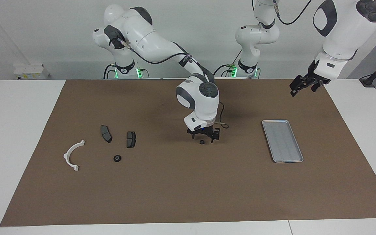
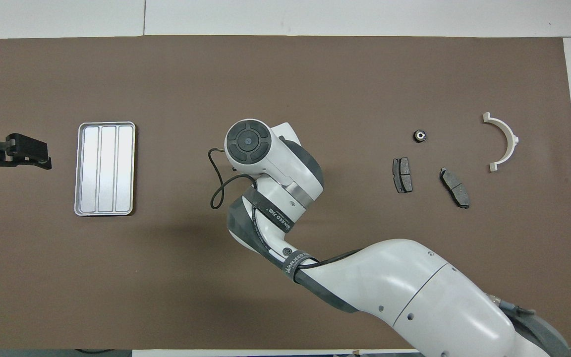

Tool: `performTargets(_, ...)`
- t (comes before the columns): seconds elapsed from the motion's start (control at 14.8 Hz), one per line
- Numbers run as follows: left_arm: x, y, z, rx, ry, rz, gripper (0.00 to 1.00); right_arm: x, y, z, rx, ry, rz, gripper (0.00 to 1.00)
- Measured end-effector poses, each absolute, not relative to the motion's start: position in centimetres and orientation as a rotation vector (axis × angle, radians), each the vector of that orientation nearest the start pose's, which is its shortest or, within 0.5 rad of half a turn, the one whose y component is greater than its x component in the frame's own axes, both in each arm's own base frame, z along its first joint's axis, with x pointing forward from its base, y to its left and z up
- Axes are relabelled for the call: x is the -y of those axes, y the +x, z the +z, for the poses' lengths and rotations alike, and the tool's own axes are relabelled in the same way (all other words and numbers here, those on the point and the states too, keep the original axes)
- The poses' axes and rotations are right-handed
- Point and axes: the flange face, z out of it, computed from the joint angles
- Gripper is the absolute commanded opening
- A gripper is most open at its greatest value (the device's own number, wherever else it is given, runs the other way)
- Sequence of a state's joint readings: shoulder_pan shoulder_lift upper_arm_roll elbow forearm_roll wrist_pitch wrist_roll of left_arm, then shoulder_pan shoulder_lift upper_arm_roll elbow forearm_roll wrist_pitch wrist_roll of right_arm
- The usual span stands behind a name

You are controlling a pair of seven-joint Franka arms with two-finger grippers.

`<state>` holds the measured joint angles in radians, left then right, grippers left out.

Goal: Place bearing gear from tray to pile

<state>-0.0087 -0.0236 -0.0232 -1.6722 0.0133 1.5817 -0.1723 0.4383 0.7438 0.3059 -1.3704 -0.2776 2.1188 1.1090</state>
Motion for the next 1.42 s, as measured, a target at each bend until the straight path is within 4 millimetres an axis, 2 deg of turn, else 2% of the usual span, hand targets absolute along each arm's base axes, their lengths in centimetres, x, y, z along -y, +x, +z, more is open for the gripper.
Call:
performTargets(0.14, 1.6, 54.5, 59.1, 0.218, -3.112, 0.101, 1.00, -45.1, 57.8, 28.0, -0.458, -3.109, -0.083, 1.00)
performTargets(0.27, 1.6, 54.5, 59.1, 0.218, -3.112, 0.101, 1.00, -45.0, 57.6, 27.6, -0.449, -3.120, -0.085, 0.95)
performTargets(0.41, 1.6, 54.4, 59.1, 0.218, -3.112, 0.100, 1.00, -45.0, 57.6, 27.6, -0.448, -3.119, -0.087, 0.92)
performTargets(0.68, 1.6, 54.4, 59.1, 0.218, -3.112, 0.100, 1.00, -45.0, 57.6, 28.0, -0.448, -3.116, -0.094, 0.78)
performTargets(0.74, 1.6, 54.4, 59.1, 0.218, -3.112, 0.100, 1.00, -45.0, 57.6, 28.1, -0.447, -3.115, -0.096, 0.71)
performTargets(0.88, 1.6, 54.4, 59.1, 0.218, -3.112, 0.100, 1.00, -45.1, 57.6, 28.2, -0.447, -3.114, -0.098, 0.52)
performTargets(1.02, 1.6, 54.4, 59.1, 0.218, -3.112, 0.100, 1.00, -45.1, 57.7, 28.6, -0.447, -3.111, -0.105, 0.48)
performTargets(1.08, 1.6, 54.4, 59.1, 0.218, -3.112, 0.100, 1.00, -45.0, 57.7, 28.6, -0.448, -3.111, -0.105, 0.37)
performTargets(1.22, 1.6, 54.4, 59.1, 0.218, -3.112, 0.100, 1.00, -44.9, 57.7, 28.7, -0.450, -3.116, -0.103, 0.26)
performTargets(1.35, 1.6, 54.4, 59.1, 0.218, -3.112, 0.100, 1.00, -44.8, 57.7, 28.8, -0.452, -3.116, -0.104, 0.05)
performTargets(1.42, 1.6, 54.4, 59.1, 0.218, -3.112, 0.100, 1.00, -44.8, 57.7, 28.8, -0.452, -3.116, -0.104, 0.00)
